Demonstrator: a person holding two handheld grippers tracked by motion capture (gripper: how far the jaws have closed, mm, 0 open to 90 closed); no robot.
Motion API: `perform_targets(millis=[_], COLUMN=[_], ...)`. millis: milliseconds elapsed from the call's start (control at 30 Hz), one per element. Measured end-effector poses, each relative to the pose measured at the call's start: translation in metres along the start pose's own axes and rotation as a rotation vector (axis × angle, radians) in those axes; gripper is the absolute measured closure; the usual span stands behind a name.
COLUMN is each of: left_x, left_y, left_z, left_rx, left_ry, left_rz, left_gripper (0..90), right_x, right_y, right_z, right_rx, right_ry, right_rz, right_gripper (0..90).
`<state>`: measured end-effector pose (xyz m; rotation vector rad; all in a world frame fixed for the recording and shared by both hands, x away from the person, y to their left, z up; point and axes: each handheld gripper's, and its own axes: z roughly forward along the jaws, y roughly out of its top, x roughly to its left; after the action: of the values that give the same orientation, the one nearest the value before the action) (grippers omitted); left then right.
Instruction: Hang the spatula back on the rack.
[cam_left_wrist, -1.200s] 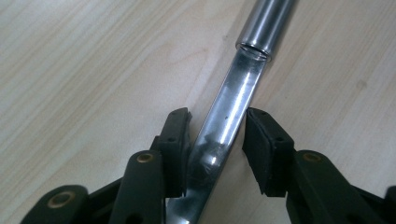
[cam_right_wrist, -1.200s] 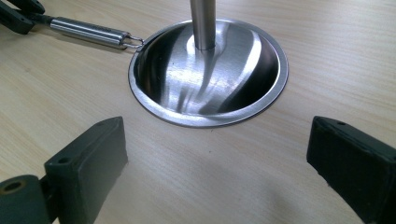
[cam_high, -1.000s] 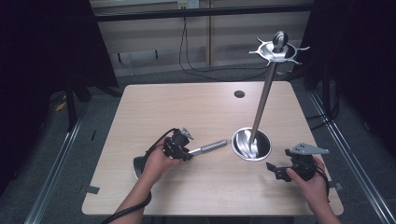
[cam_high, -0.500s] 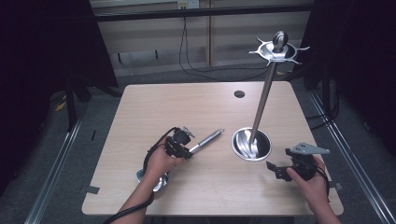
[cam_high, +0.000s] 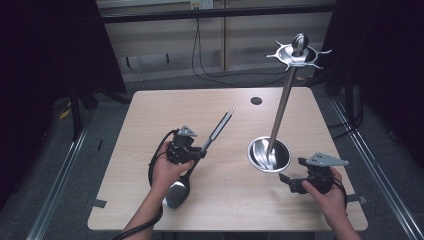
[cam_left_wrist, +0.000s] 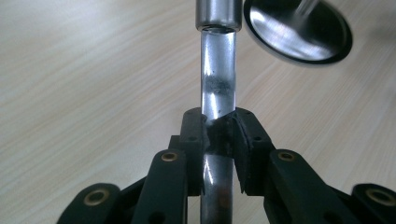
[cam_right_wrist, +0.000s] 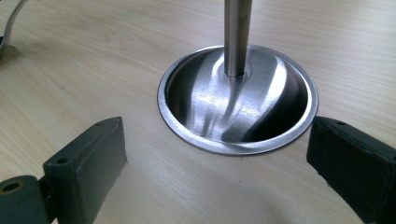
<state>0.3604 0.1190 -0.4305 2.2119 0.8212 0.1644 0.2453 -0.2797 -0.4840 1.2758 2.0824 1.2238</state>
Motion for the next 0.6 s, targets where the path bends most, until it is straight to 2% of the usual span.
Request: perform_targets(millis=[167,267,433,533,600], left_x=[-0.003,-0.005,-0.01,-0.014,-0.015], left_y=[0.004,0.006,0.012,0.015,0.017], left_z=[-0.012,-0.019,-0.026,-0.027,-0.029], left_rx=[-0.079,-0.125,-0.16,-0.189,-0.197], left_ry=[-0.026,-0.04,-0.052,-0.059,-0.067], left_rz=[-0.003,-0.01,-0.013,-0.028,-0.02], left_gripper=[75.5,75.5,75.5,75.5,75.5], right_x=[0.002,0.004,0.009,0.011,0.014], right_y=[0.0,0.002,0.005,0.007,0.01], right_z=[0.002,0.003,0.007,0.01,0.012], right_rx=[-0.017,-0.043,-0.047,-0.057,-0.067], right_ry=[0.015,0.026,0.043,0.042,0.054], right_rz=[0.018,-0.001,-0.004,0.017,0.026], right_gripper=[4.4,4.6,4.3,3.3,3.1])
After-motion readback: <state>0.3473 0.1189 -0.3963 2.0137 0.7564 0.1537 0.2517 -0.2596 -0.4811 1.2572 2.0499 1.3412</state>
